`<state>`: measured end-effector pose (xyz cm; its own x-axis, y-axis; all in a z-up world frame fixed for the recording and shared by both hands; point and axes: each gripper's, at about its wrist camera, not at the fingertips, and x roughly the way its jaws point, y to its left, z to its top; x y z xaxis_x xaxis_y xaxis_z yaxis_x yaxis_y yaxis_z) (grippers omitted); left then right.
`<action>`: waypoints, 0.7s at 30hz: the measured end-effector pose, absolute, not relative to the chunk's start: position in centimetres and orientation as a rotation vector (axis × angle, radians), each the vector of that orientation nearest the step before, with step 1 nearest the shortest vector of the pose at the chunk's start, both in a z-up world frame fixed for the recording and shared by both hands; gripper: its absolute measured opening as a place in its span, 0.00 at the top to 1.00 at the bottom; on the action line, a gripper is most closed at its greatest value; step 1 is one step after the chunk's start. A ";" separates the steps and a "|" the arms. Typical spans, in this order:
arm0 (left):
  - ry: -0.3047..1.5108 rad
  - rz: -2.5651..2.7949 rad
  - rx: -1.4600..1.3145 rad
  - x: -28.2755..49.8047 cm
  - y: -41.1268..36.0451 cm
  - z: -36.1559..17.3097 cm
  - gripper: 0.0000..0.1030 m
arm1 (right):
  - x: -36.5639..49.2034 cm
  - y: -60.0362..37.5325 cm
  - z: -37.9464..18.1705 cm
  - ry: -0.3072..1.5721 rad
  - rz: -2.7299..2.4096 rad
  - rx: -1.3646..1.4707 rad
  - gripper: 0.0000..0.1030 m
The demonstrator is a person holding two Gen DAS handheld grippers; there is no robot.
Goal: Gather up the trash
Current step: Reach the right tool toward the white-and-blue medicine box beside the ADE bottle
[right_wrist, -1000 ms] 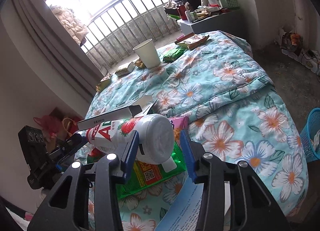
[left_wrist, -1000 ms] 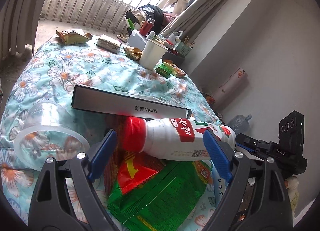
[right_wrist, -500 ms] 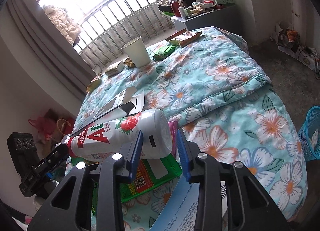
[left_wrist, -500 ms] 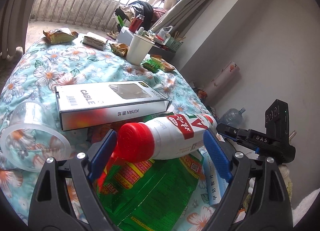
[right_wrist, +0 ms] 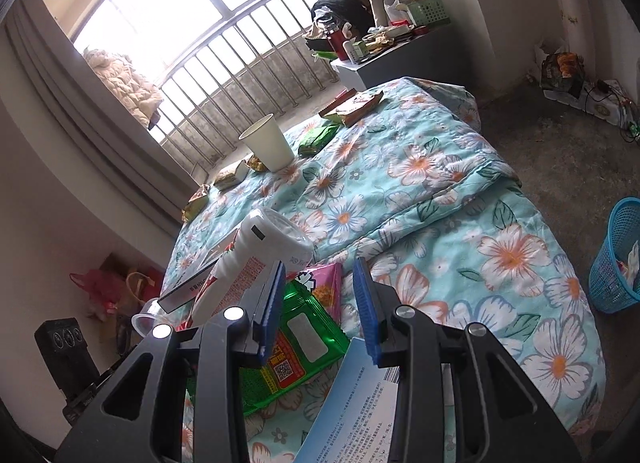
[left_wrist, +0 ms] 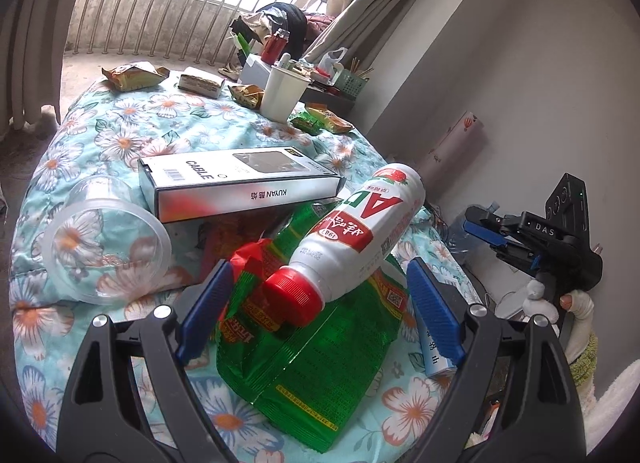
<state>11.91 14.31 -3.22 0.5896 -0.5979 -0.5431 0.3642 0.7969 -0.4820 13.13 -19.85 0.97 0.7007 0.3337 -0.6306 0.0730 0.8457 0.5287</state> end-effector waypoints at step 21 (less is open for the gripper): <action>0.750 -0.754 -0.126 6.7 7.3 -1.4 0.19 | 8.5 -22.7 -1.1 0.889 0.138 0.706 0.32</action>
